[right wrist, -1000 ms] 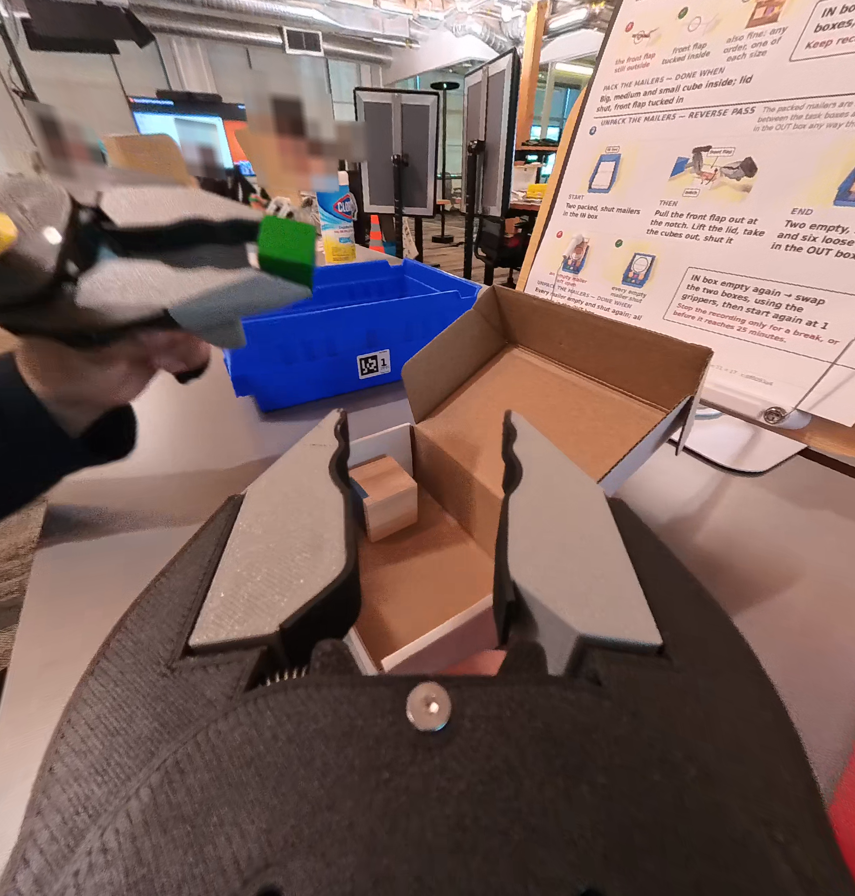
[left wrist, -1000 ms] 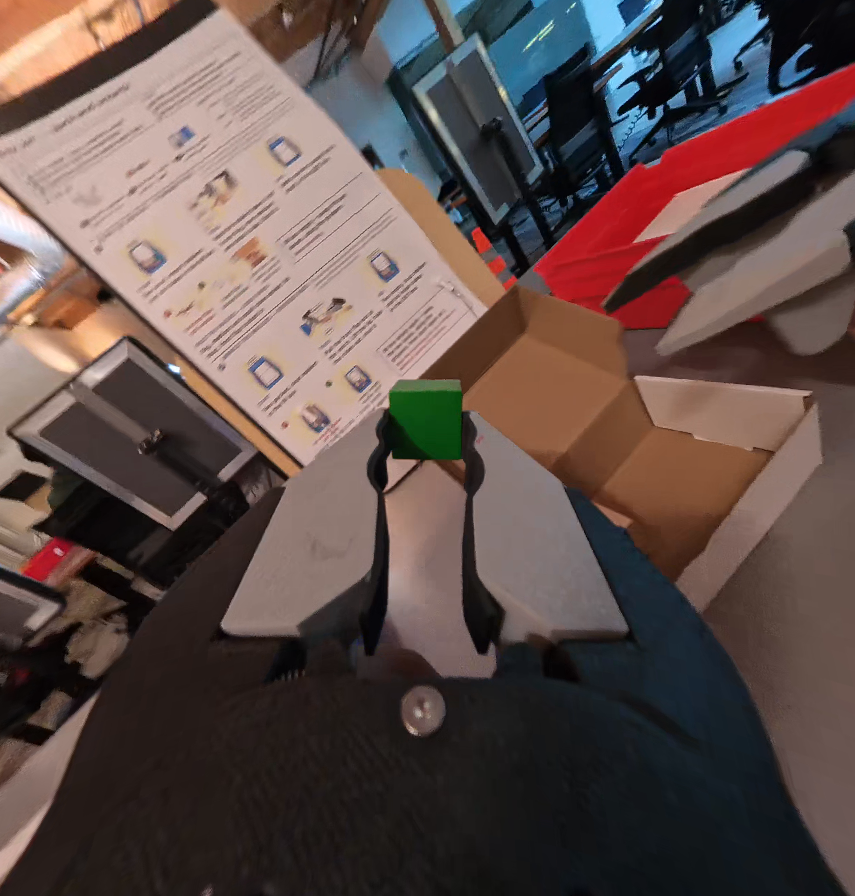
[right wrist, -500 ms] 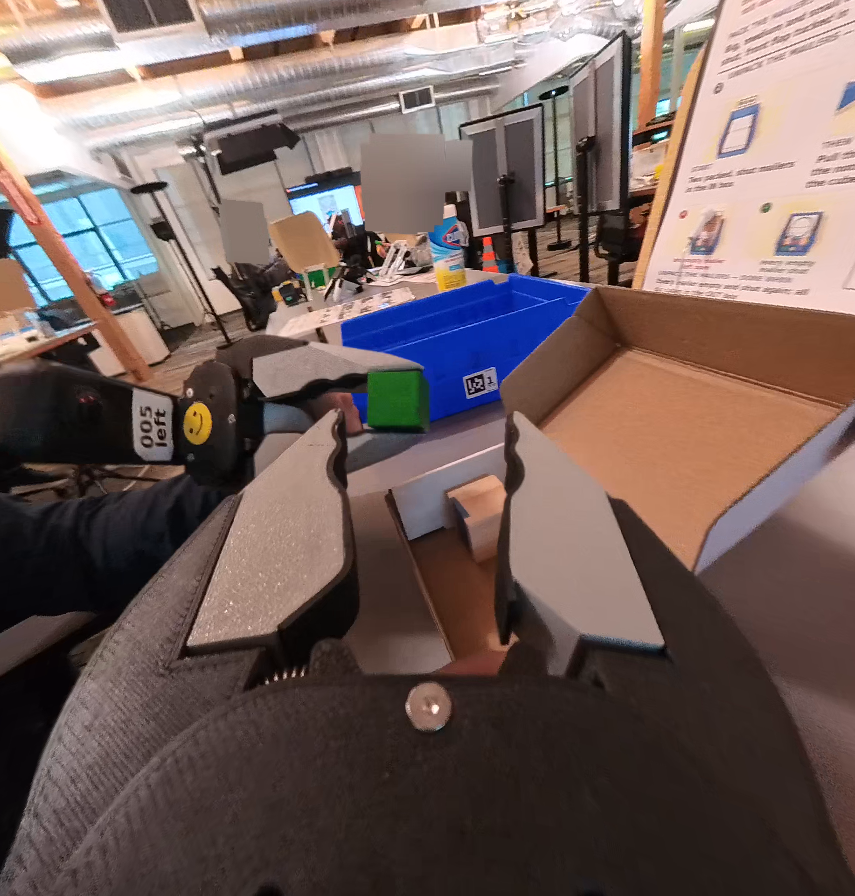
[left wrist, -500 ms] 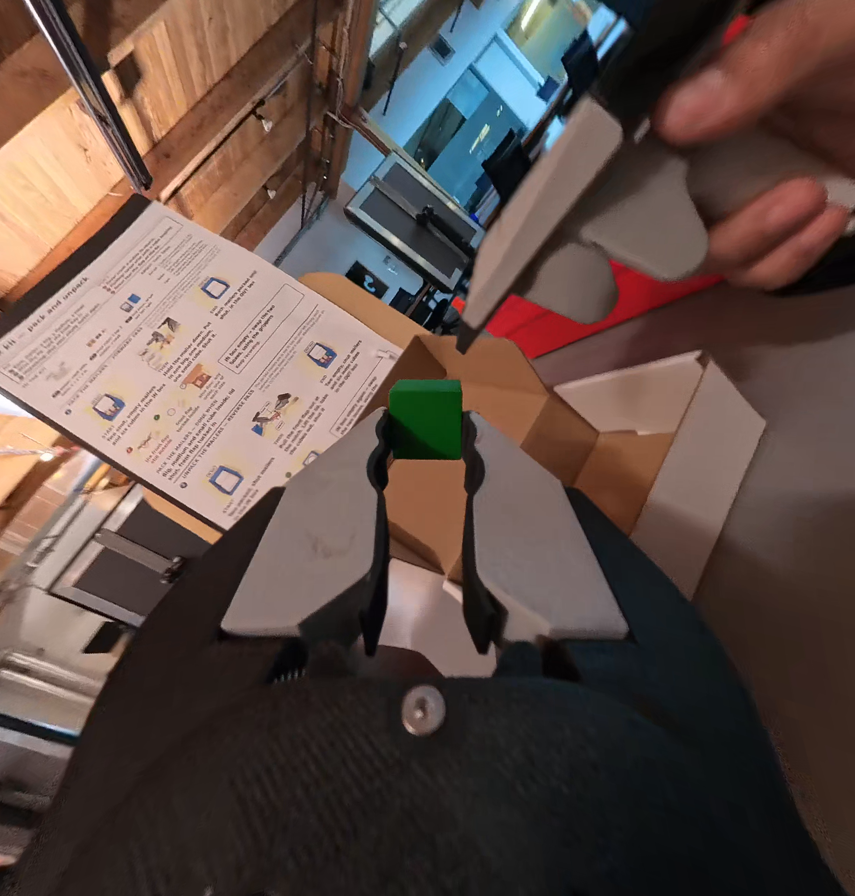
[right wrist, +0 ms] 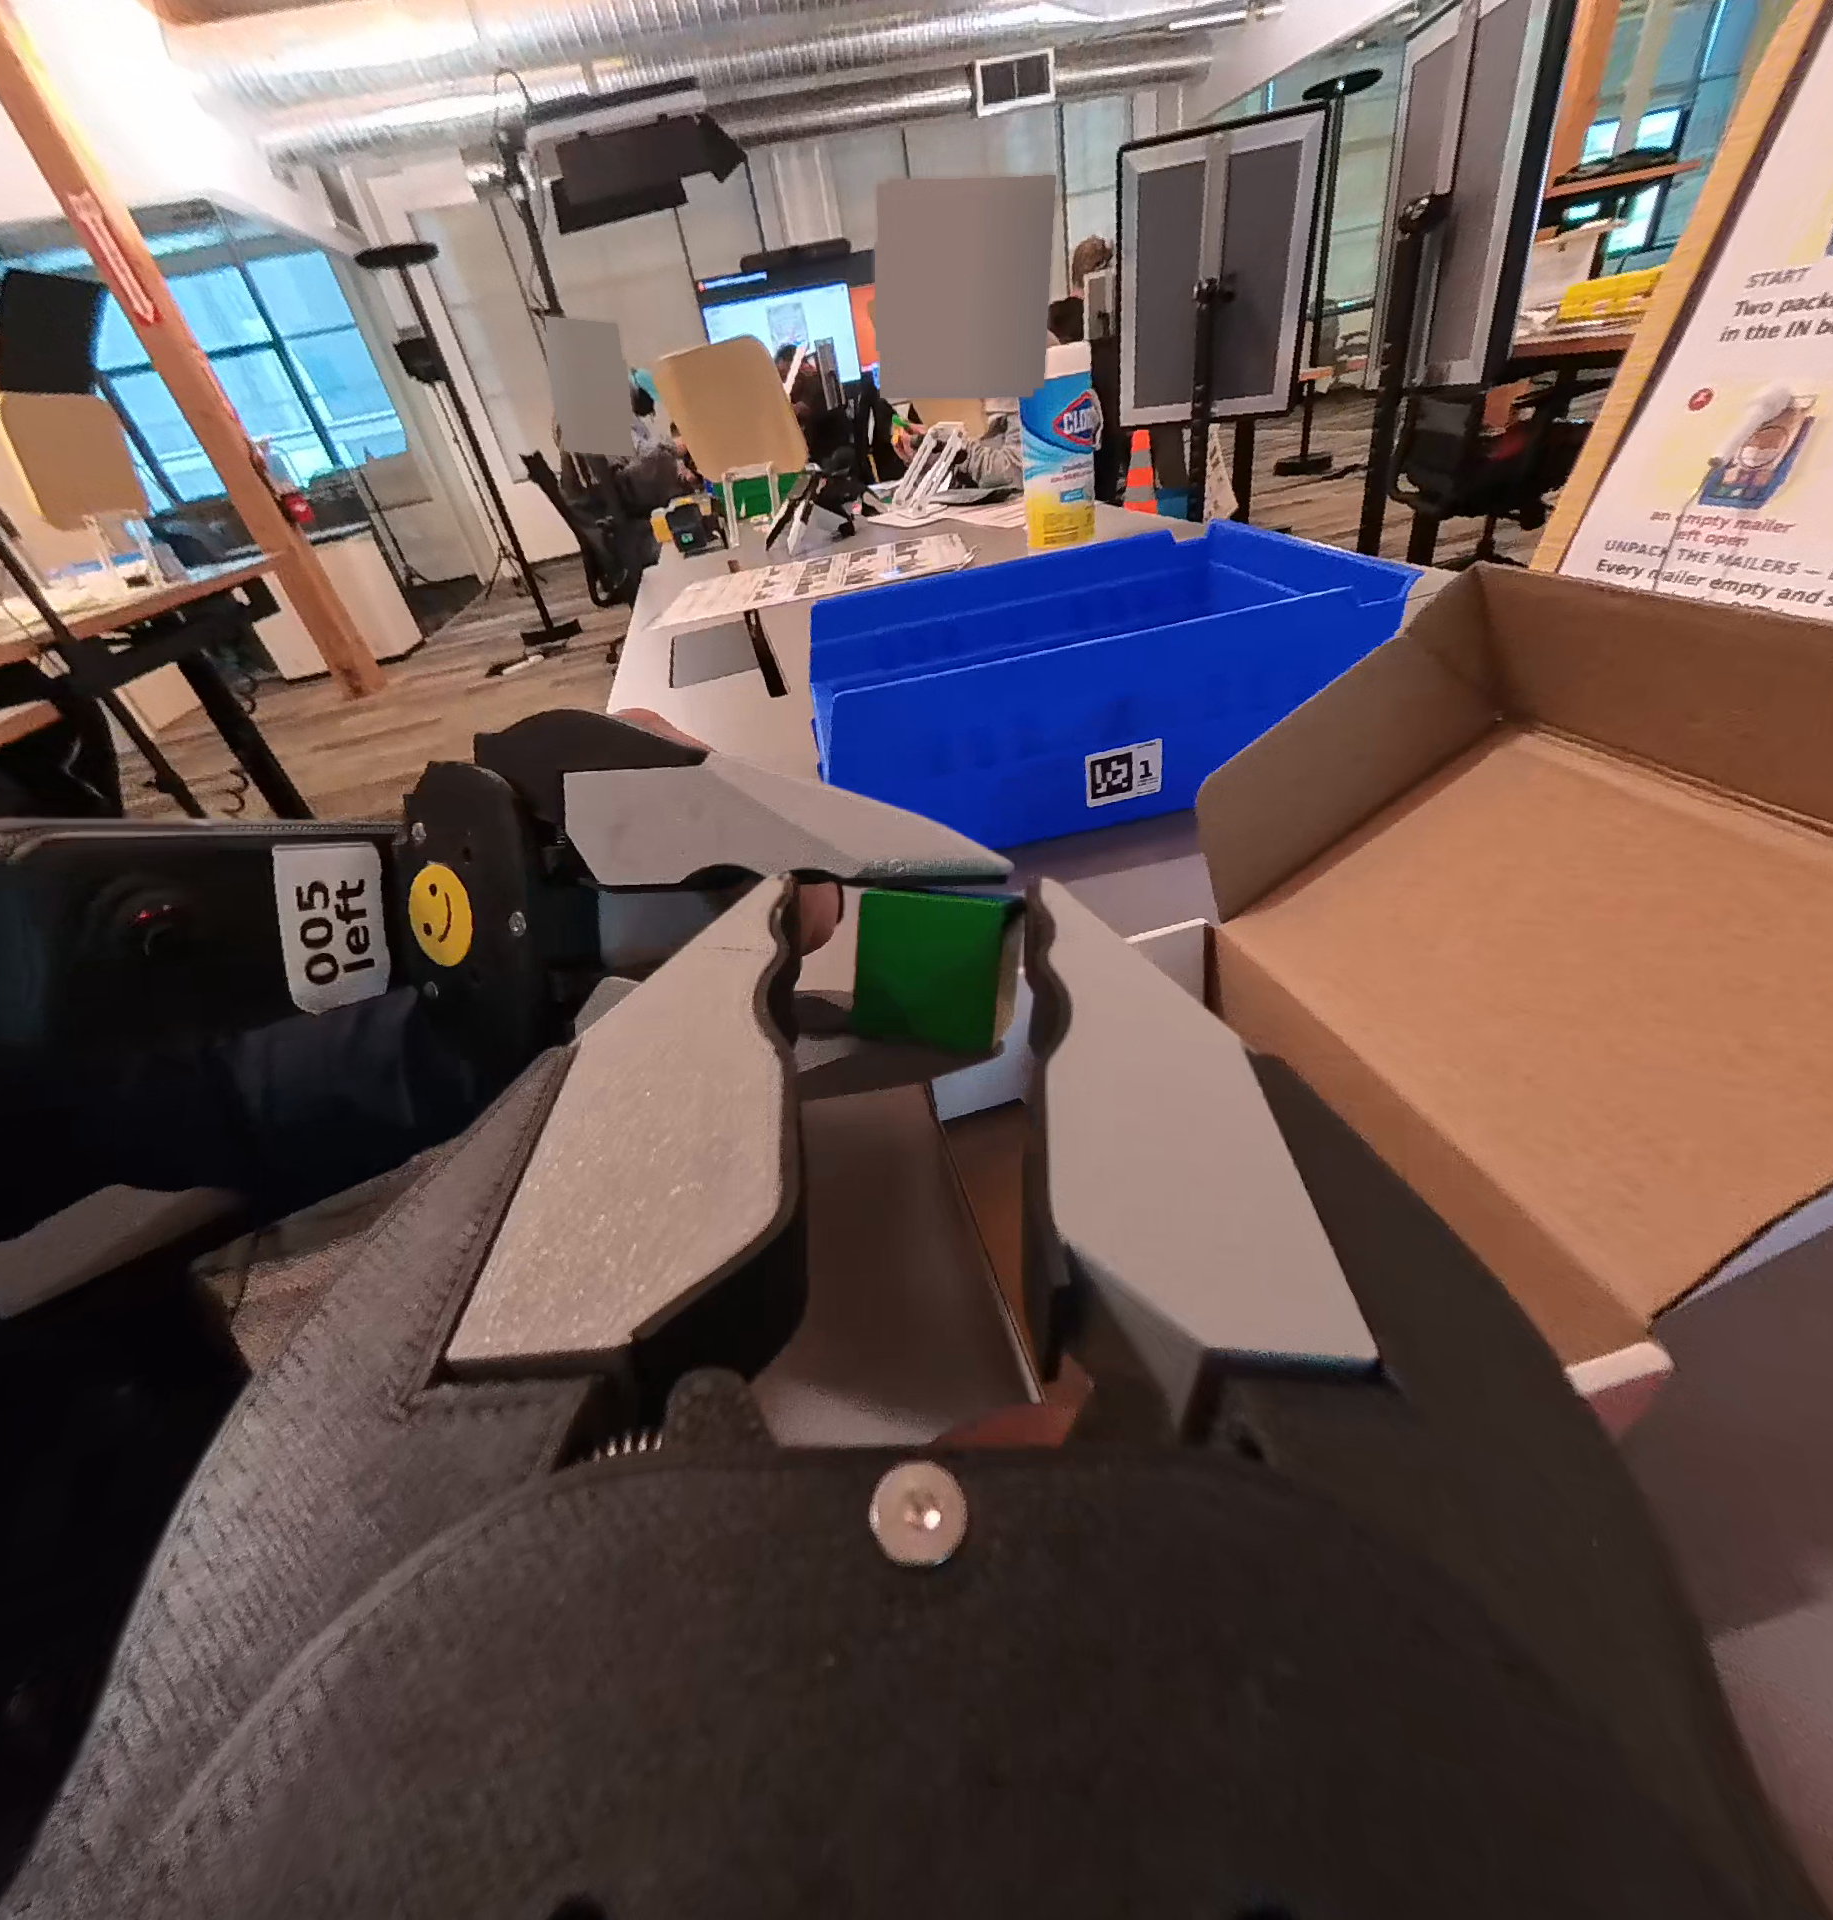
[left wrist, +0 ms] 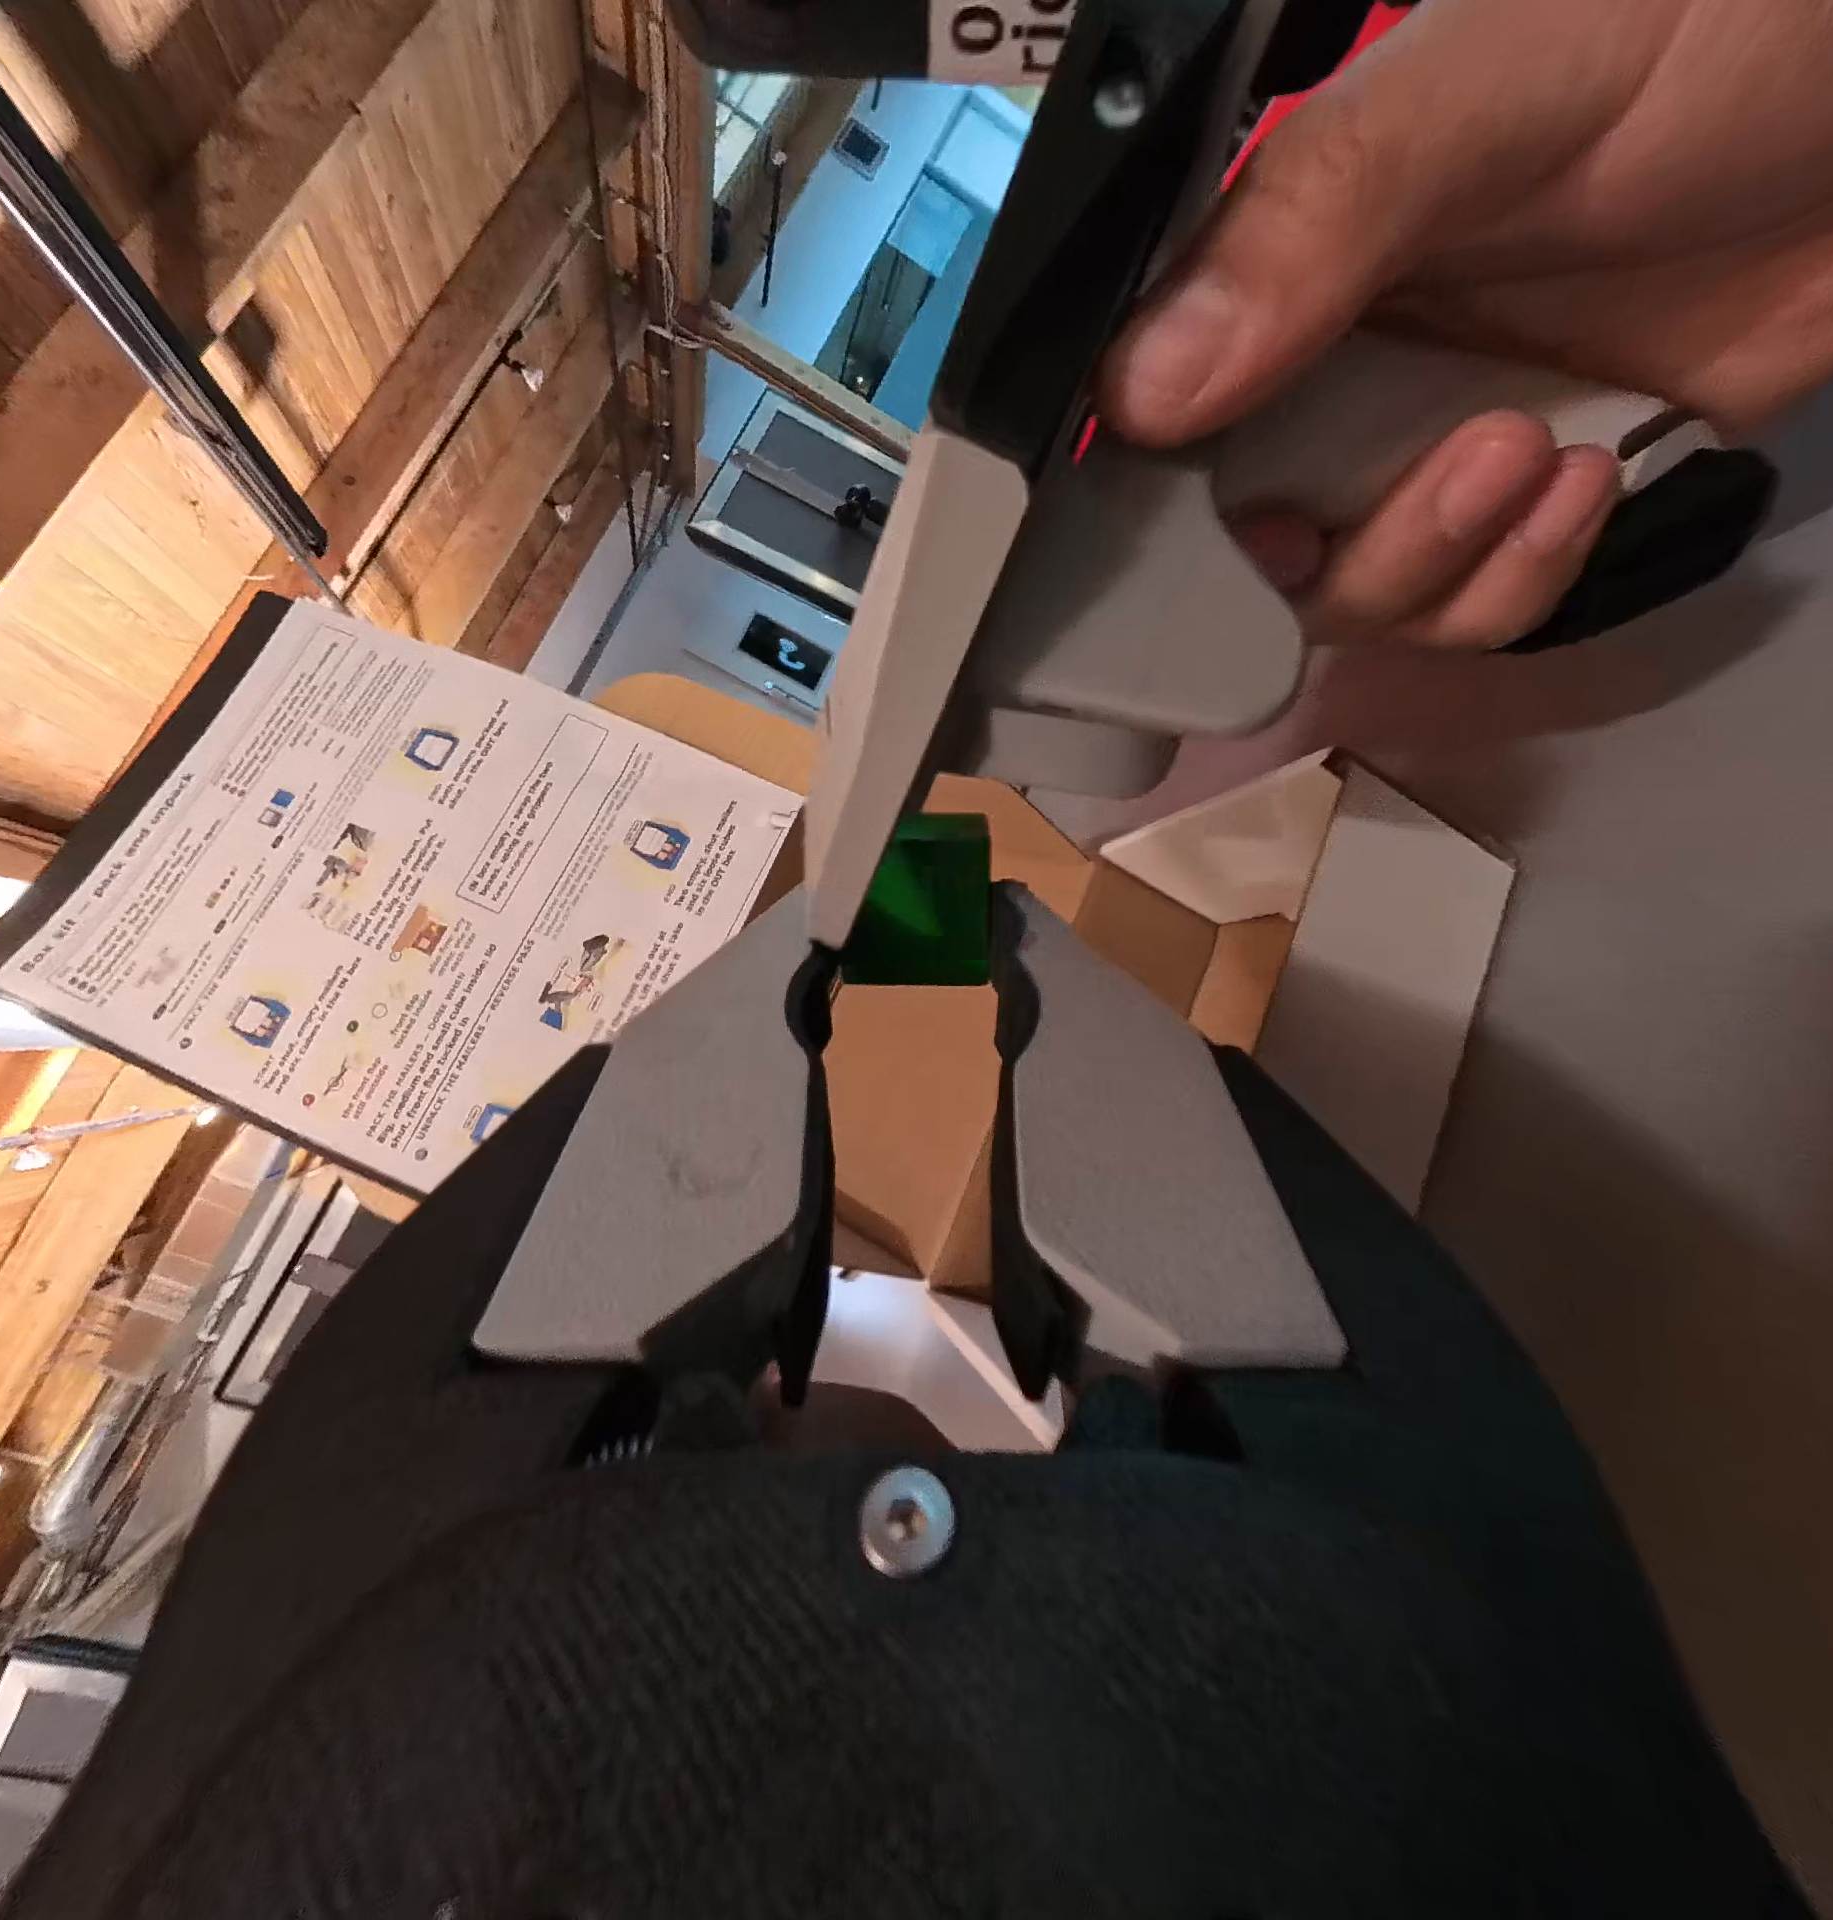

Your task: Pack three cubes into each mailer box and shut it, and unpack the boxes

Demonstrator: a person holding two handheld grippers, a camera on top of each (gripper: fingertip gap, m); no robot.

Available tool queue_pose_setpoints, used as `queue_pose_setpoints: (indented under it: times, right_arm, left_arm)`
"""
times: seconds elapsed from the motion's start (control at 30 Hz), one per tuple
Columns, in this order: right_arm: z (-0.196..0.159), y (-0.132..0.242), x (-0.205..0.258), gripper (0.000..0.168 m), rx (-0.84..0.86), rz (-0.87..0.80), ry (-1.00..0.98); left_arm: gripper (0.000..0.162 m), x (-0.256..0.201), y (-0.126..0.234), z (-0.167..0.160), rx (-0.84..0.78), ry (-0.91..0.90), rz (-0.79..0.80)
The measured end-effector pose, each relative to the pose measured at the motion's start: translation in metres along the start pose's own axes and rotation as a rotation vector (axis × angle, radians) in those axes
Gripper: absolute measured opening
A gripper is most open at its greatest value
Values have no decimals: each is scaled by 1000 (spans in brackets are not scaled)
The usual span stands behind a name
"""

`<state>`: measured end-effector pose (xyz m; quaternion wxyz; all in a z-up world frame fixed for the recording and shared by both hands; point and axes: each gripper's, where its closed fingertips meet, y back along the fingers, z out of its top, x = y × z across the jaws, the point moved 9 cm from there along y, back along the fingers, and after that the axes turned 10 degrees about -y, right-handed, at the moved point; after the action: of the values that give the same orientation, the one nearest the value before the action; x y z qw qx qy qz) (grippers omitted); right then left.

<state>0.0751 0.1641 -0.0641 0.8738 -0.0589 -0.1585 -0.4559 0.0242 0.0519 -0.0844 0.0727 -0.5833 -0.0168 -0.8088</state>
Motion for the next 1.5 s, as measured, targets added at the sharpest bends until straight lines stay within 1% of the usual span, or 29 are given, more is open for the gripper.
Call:
queue_pose_setpoints:
  times: [0.3, 0.57, 0.77, 0.83, 1.07, 1.5]
  right_arm:
    - [-1, -1, 0, 42, 19, -22, 14]
    - [-4, -2, -1, 32, 48, -20, 21]
    - [-5, -4, 2, 30, 60, -17, 37]
    - [-5, -4, 1, 27, 58, -25, 37]
    - [-4, -4, 4, 27, 66, -41, 73]
    - [-7, -4, 1, 26, 87, -72, 66]
  left_arm:
    - [26, -3, -3, -1, 27, -12, 13]
    - [25, 0, 0, 2, 0, -11, 46]
    - [25, 1, 4, 4, -42, 32, 34]
    - [25, 1, 3, 4, -43, 41, 32]
    - [25, 2, 5, 4, -58, 80, 31]
    - [25, -1, 3, 0, -59, 125, 12]
